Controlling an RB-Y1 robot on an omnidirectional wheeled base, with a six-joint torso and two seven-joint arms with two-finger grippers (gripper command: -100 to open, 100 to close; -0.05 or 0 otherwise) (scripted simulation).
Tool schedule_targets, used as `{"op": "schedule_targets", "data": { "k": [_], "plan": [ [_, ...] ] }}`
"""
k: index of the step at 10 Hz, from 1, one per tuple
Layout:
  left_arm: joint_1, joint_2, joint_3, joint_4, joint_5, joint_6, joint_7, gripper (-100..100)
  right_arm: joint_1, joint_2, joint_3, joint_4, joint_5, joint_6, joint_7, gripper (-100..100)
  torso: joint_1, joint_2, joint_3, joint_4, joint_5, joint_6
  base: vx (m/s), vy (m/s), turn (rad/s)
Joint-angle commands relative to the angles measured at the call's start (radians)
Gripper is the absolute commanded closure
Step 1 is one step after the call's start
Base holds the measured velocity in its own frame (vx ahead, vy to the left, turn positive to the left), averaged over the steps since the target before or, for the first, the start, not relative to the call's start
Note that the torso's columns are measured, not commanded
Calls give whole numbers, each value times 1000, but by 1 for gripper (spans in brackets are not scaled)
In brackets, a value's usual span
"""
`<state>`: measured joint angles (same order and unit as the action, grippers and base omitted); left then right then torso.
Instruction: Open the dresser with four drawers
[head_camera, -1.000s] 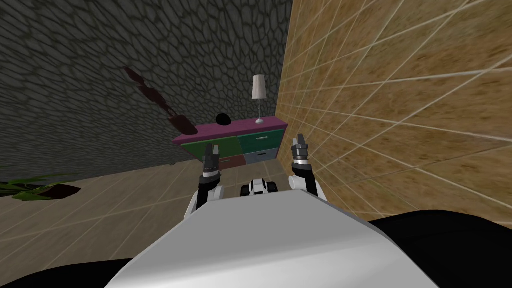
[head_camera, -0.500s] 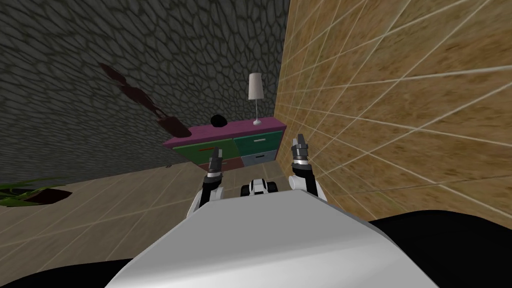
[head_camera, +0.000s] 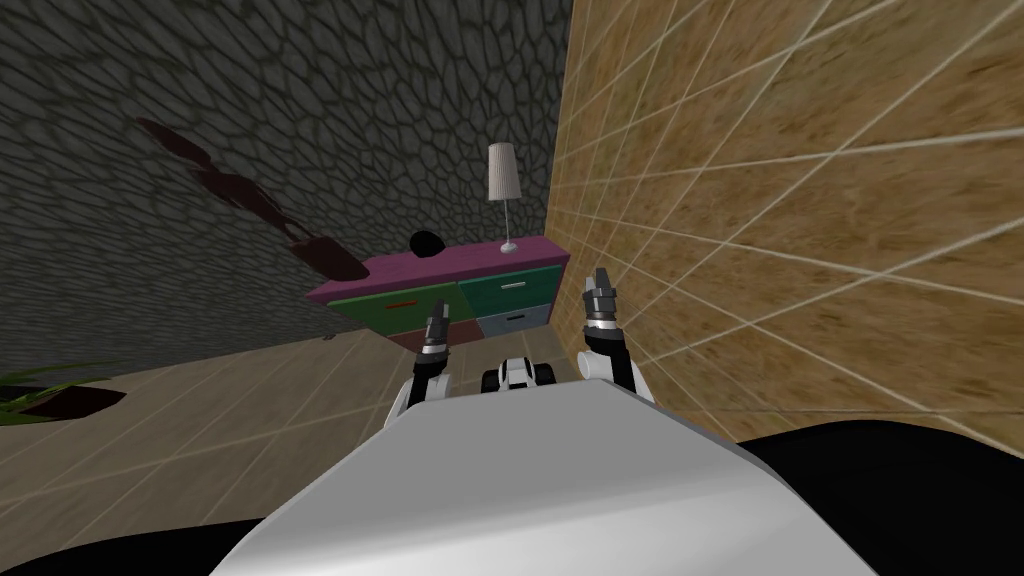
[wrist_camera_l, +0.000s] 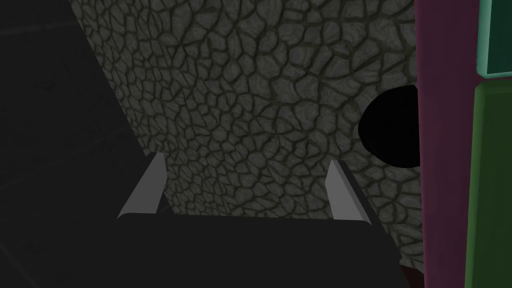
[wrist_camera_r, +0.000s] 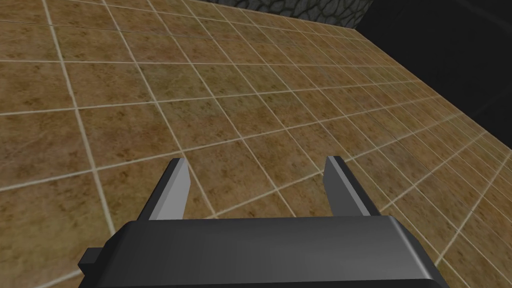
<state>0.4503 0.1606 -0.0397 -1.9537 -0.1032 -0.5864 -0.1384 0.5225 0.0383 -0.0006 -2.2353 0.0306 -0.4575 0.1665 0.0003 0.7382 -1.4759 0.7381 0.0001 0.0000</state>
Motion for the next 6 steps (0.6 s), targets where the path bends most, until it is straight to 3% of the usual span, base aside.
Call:
{"op": "schedule_targets", "data": {
  "k": [1,6],
  "plan": [
    [-14,-13,6,60,2,-1,0,-100,0,0,0,0,0,0,0,0,1,0,0,0,0,0,86,-75,-7],
    [-37,-19,14,167,4,-4,-1,-100,0,0,0,0,0,0,0,0,1,0,0,0,0,0,88,-80,-5]
  ]
}}
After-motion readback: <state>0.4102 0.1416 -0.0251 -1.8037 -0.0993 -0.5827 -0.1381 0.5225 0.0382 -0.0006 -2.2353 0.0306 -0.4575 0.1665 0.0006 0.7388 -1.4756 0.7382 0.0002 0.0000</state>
